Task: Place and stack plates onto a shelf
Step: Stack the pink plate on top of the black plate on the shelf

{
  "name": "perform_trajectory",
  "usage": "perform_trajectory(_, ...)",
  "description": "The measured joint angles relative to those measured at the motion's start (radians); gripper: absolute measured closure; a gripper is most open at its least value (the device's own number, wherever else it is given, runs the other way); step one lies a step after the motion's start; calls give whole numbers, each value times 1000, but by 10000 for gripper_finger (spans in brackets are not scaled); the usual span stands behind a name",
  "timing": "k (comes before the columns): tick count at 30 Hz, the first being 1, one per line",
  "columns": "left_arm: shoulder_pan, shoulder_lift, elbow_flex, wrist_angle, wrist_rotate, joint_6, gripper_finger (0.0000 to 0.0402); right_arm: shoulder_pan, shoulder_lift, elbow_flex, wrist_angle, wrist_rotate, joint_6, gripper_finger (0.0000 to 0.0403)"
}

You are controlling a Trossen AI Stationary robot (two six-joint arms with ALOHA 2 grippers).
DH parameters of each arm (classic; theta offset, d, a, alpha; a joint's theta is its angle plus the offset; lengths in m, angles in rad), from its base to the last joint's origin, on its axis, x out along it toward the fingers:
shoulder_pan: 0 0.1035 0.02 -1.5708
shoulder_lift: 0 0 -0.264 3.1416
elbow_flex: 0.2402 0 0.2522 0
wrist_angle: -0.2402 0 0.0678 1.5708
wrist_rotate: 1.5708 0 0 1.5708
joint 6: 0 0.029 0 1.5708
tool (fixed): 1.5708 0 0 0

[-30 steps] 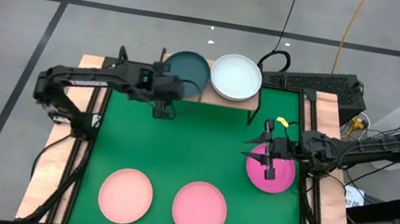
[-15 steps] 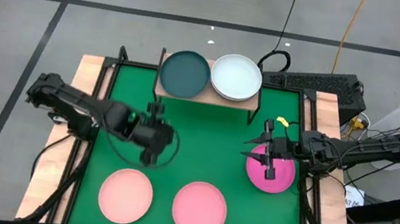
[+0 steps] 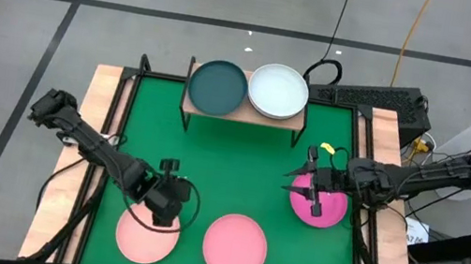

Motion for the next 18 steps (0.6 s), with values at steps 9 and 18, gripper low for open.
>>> perform_trajectory(9, -24, -136, -229, 511, -208, 186, 261, 7, 93, 122, -419, 60, 141, 275)
perform_trajectory(18, 0, -361, -551, 1182, -319, 451, 261, 94, 258, 230, -828, 48, 337, 275)
